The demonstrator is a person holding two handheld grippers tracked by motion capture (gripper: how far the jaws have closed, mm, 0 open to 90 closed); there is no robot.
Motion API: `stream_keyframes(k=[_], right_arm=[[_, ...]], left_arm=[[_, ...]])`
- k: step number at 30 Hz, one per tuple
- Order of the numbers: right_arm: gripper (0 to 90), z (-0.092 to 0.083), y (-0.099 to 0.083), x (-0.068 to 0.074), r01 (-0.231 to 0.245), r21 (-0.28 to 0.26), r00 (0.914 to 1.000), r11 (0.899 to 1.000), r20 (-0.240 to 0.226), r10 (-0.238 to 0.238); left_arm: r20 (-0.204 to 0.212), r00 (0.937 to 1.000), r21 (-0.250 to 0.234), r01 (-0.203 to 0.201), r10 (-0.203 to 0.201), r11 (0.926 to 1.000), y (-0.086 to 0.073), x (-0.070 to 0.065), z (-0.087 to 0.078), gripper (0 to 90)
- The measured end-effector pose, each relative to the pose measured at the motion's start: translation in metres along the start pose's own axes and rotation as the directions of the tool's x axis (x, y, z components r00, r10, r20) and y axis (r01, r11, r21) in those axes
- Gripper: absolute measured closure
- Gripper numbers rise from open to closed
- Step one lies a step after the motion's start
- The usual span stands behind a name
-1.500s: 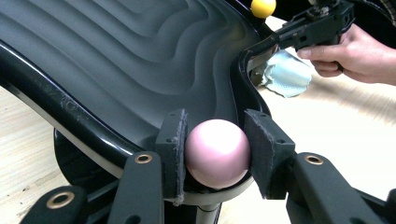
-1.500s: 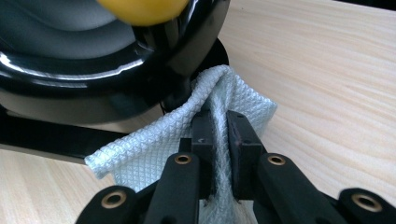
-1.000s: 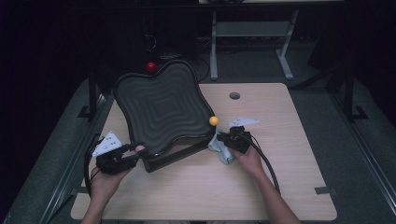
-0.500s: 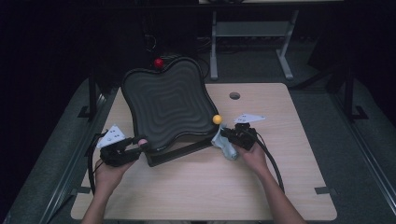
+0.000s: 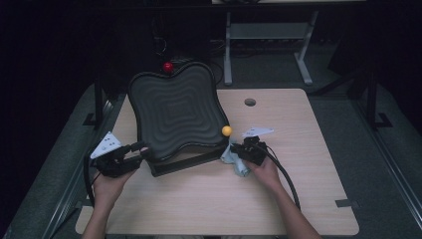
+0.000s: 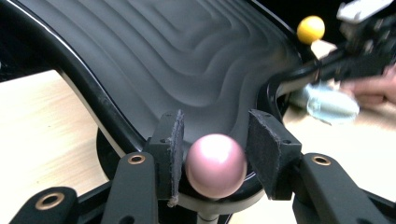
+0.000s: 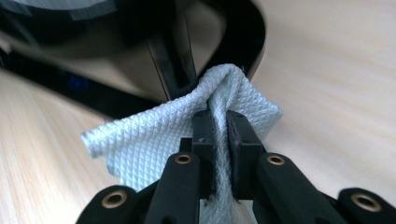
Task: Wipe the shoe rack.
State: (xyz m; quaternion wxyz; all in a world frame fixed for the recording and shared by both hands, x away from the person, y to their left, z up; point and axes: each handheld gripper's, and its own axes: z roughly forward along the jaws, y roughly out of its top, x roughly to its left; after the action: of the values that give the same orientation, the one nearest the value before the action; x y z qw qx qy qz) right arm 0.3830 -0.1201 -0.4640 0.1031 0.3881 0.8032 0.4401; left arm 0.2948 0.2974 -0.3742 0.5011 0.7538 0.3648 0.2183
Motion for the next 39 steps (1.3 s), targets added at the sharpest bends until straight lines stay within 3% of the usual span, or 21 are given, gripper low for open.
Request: stream_keyframes(k=[2, 3, 7, 10, 12, 18, 20, 23, 28, 32, 39], right_arm=[[82.7, 0.002, -0.001, 0.002, 0.016, 0.015, 0.9999, 1.000, -0.006, -0.016], [82.7, 0.001, 0.002, 0.004, 0.036, 0.001, 0.9994, 0.999, -0.003, -0.036], [82.8, -0.005, 0.010, 0.008, 0.028, -0.059, 0.9996, 0.998, -0.002, -0.028], [82.7, 0.003, 0.004, 0.011, 0.023, -0.015, 0.9996, 1.000, -0.016, -0.023], [82.7, 0.009, 0.000, 0.016, 0.052, 0.017, 0.9980, 0.999, -0.036, -0.051], [82.6, -0.003, 0.017, 0.029, 0.077, -0.077, 0.9956, 0.994, -0.046, -0.081], [82.7, 0.001, 0.015, 0.031, 0.074, -0.059, 0.9951, 0.996, -0.061, -0.078], [82.5, 0.015, 0.006, 0.038, 0.096, 0.010, 0.9913, 0.995, -0.092, -0.095], [82.5, 0.009, 0.018, 0.048, 0.110, -0.066, 0.9887, 0.992, -0.095, -0.116], [82.6, 0.015, 0.012, 0.051, 0.098, -0.044, 0.9881, 0.994, -0.115, -0.102], [82.6, 0.021, 0.004, 0.068, 0.134, -0.016, 0.9770, 0.991, -0.166, -0.134]], left_arm=[[-0.003, 0.9999, -0.014, 0.010, -0.010, 0.9999, 0.001, 0.001, -0.003, 56.1], [-0.003, 1.0000, -0.015, 0.009, -0.009, 0.9998, 0.002, 0.000, -0.004, 55.9], [0.012, 0.9999, -0.025, 0.001, 0.000, 0.9997, 0.006, -0.005, -0.005, 55.5], [0.029, 0.9995, -0.026, -0.012, 0.012, 0.9996, 0.008, -0.011, -0.002, 55.5], [0.042, 0.9990, -0.026, -0.016, 0.017, 0.9995, 0.008, -0.016, 0.000, 55.3], [0.081, 0.9963, -0.022, -0.028, 0.030, 0.9994, 0.009, -0.031, 0.011, 54.5], [0.095, 0.9949, -0.023, -0.031, 0.033, 0.9993, 0.010, -0.036, 0.015, 54.4], [0.116, 0.9924, -0.021, -0.039, 0.041, 0.9990, 0.011, -0.044, 0.021, 53.6], [0.146, 0.9882, -0.023, -0.045, 0.048, 0.9987, 0.012, -0.054, 0.031, 52.7], [0.164, 0.9849, -0.022, -0.051, 0.054, 0.9985, 0.013, -0.061, 0.038, 51.8], [0.197, 0.9785, -0.014, -0.060, 0.061, 0.9981, 0.013, -0.074, 0.050, 49.6]])
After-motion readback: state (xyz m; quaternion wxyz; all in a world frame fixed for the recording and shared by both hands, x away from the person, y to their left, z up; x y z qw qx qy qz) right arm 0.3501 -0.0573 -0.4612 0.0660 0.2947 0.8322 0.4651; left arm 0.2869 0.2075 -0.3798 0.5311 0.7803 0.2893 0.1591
